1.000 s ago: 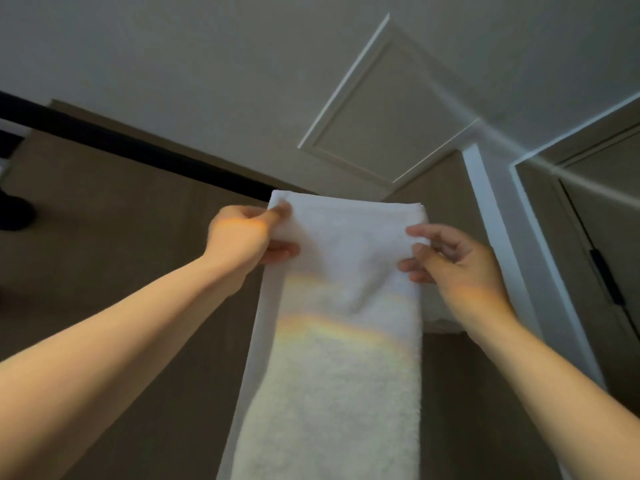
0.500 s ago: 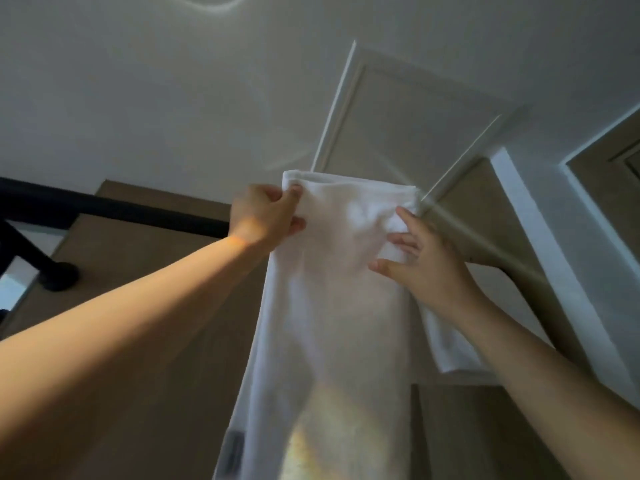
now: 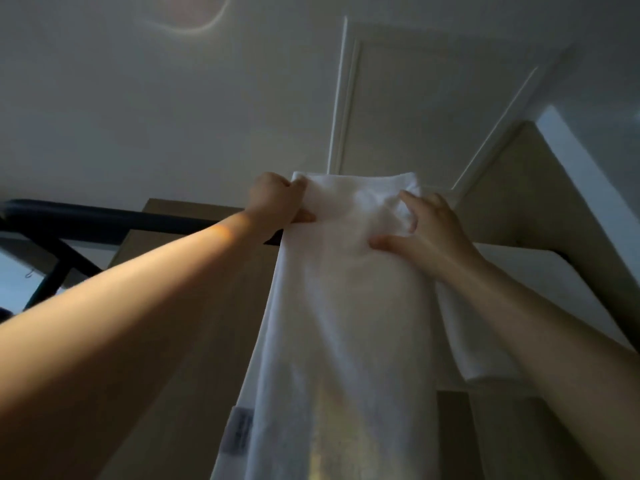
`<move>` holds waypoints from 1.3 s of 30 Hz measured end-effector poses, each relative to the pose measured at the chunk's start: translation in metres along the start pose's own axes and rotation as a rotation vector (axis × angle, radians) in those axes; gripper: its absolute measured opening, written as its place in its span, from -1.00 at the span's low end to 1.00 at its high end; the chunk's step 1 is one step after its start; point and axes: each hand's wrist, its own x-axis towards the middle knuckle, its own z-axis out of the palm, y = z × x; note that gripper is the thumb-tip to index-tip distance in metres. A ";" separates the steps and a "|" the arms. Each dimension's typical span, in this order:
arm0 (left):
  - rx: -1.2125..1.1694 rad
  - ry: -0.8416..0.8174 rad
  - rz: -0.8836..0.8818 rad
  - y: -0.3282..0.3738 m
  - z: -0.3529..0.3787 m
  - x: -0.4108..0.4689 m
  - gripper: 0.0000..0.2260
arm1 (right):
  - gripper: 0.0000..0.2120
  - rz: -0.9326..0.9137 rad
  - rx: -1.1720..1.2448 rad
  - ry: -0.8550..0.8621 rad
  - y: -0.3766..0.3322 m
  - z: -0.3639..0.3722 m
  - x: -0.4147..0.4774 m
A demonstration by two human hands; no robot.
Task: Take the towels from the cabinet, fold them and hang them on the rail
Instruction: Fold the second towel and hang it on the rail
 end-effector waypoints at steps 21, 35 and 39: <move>0.420 -0.244 0.136 -0.035 -0.059 -0.104 -0.61 | 0.12 0.206 -0.378 -0.275 -0.003 0.009 0.002; -0.091 -0.240 -0.133 -0.037 -0.044 -0.102 -0.74 | -0.50 0.203 0.127 0.067 -0.034 -0.009 -0.105; -0.033 -0.150 -0.077 -0.036 -0.044 -0.102 -0.75 | -0.50 0.445 0.288 -0.160 -0.033 -0.005 -0.089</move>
